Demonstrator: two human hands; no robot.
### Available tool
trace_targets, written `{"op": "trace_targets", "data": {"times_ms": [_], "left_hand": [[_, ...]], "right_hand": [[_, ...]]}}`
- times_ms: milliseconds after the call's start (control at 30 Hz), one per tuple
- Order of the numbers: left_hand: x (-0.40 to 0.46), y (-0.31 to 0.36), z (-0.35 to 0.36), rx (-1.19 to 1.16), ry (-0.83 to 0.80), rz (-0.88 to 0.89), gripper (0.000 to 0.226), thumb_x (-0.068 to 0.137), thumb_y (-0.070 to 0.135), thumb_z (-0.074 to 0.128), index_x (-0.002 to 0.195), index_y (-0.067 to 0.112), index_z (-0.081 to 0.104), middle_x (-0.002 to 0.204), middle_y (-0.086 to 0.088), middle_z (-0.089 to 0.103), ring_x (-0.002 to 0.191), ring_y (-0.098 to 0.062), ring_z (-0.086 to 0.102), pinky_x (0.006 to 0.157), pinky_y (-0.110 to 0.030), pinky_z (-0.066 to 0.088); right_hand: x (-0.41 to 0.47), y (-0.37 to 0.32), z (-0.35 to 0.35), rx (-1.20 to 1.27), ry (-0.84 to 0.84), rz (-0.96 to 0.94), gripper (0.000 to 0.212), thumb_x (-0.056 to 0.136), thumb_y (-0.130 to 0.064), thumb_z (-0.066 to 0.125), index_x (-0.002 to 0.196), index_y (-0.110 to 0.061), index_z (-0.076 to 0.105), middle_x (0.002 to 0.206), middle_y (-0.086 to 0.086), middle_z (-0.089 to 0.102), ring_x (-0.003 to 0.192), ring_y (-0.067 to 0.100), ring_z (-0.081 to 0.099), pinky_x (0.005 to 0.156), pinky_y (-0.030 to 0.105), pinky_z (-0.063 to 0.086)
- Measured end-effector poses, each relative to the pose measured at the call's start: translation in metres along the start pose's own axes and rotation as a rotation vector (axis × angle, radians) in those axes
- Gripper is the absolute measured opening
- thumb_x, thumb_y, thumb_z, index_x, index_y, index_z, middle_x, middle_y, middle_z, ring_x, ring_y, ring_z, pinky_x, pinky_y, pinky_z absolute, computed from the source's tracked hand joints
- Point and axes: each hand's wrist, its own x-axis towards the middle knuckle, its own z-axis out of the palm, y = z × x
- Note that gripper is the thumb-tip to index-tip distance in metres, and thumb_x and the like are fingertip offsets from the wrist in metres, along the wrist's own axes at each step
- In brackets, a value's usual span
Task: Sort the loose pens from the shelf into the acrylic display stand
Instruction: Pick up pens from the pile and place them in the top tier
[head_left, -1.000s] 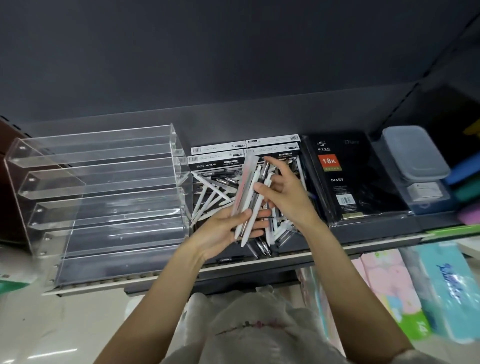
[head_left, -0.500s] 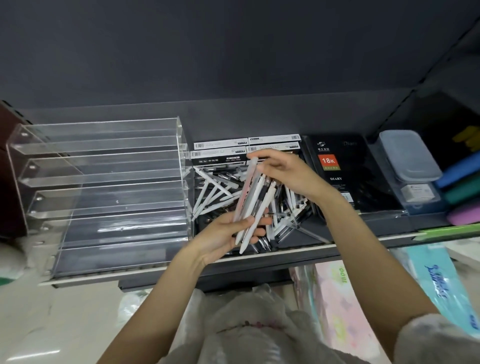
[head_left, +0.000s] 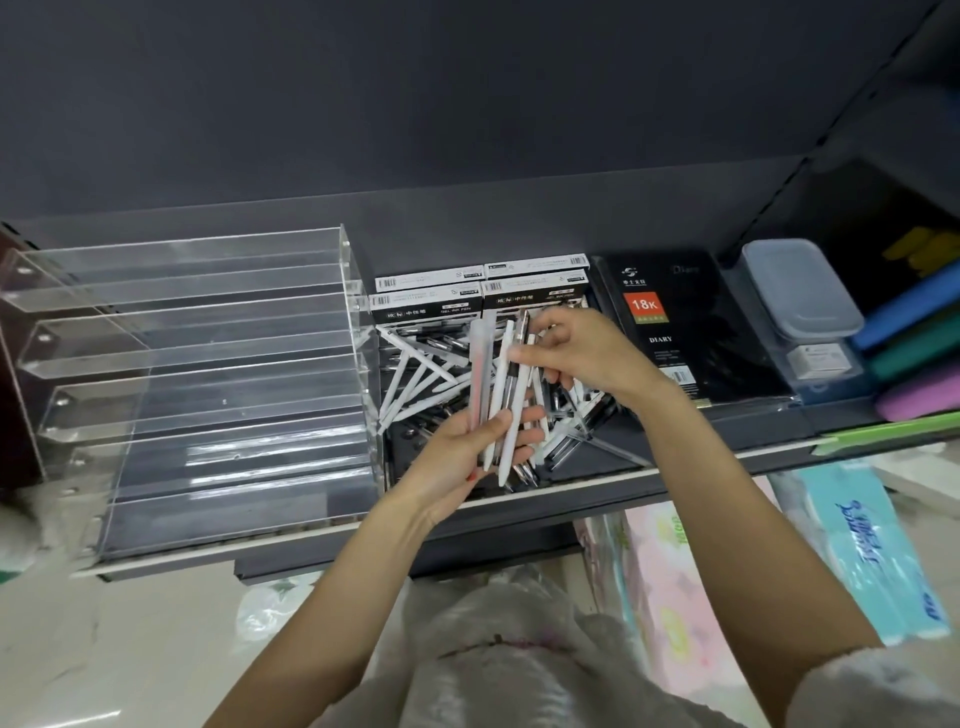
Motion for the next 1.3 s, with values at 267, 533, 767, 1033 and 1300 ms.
{"op": "trace_targets", "data": {"times_ms": [267, 533, 767, 1033, 1300], "left_hand": [[0.002, -0.009, -0.002, -0.086, 0.058, 0.053, 0.029, 0.100, 0.010, 0.041, 0.126, 0.008, 0.054, 0.111, -0.006, 0.071, 0.101, -0.020, 0.068, 0.078, -0.027, 0.057], [0.011, 0.003, 0.006, -0.373, 0.152, 0.118, 0.025, 0.099, 0.009, 0.041, 0.115, 0.008, 0.060, 0.106, -0.010, 0.072, 0.096, -0.019, 0.069, 0.077, -0.031, 0.058], [0.014, 0.007, 0.004, -0.233, 0.176, 0.076, 0.025, 0.100, 0.016, 0.044, 0.102, 0.005, 0.067, 0.088, -0.005, 0.074, 0.082, -0.013, 0.070, 0.066, -0.022, 0.056], [0.009, 0.004, -0.003, 0.064, 0.162, 0.100, 0.020, 0.099, 0.014, 0.045, 0.109, 0.002, 0.059, 0.081, -0.002, 0.067, 0.070, -0.009, 0.065, 0.063, -0.019, 0.054], [0.003, -0.005, -0.002, 0.150, 0.067, 0.054, 0.017, 0.099, 0.014, 0.046, 0.103, 0.012, 0.062, 0.080, 0.005, 0.071, 0.074, -0.009, 0.066, 0.073, -0.027, 0.057]], "right_hand": [[-0.012, -0.010, -0.026, 0.322, 0.405, -0.097, 0.018, 0.082, -0.008, 0.070, 0.097, -0.004, 0.062, 0.075, 0.006, 0.068, 0.058, 0.012, 0.067, 0.059, 0.023, 0.056], [-0.053, 0.016, 0.062, -0.179, 0.710, -0.639, 0.003, 0.084, -0.006, 0.065, 0.083, -0.003, 0.064, 0.091, 0.008, 0.067, 0.085, 0.010, 0.063, 0.074, 0.014, 0.052], [-0.056, 0.046, 0.080, -0.551, 0.542, -0.795, 0.021, 0.090, -0.025, 0.063, 0.087, -0.005, 0.069, 0.100, 0.008, 0.067, 0.094, 0.020, 0.060, 0.084, 0.029, 0.052], [-0.005, 0.008, 0.026, -0.415, 0.582, -0.537, 0.029, 0.088, -0.037, 0.057, 0.109, -0.020, 0.068, 0.111, 0.003, 0.055, 0.108, 0.016, 0.039, 0.093, 0.017, 0.030], [0.032, -0.009, -0.006, -0.169, -0.021, -0.290, 0.017, 0.086, -0.023, 0.067, 0.086, -0.006, 0.063, 0.103, 0.006, 0.062, 0.101, 0.015, 0.053, 0.086, 0.021, 0.037]]}}
